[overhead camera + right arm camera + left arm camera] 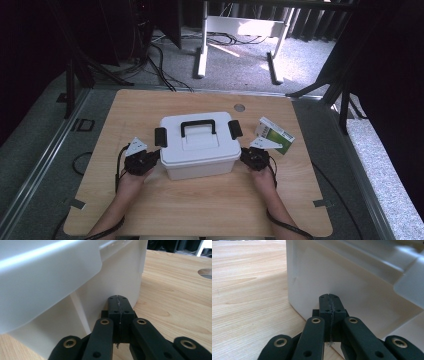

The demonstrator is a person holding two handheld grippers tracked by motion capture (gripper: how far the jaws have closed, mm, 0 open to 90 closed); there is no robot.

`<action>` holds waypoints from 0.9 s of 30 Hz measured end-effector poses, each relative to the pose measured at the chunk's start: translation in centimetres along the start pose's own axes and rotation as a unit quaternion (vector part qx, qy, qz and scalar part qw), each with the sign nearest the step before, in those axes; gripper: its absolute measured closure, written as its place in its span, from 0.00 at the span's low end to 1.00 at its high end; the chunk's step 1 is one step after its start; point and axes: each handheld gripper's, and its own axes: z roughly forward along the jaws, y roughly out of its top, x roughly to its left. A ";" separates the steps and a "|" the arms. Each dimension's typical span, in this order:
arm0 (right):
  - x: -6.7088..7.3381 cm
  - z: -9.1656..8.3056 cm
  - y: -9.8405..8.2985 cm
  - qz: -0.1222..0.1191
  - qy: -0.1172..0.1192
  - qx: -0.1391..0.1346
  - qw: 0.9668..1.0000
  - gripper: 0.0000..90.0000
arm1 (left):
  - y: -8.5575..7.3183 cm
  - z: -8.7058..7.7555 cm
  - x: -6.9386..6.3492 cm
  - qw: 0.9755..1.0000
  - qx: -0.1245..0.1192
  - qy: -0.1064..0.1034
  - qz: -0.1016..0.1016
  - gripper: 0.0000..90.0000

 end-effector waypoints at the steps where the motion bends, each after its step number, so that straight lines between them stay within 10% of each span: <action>1: 0.1 -0.1 -0.1 -0.001 -0.001 0.000 1.000 1.00 | 0.0 0.0 0.0 1.000 0.000 0.000 0.000 1.00; 27: 1.8 -4.7 -2.2 -0.004 -0.019 0.001 1.000 1.00 | -0.5 -0.4 -2.5 0.999 0.014 -0.045 0.022 1.00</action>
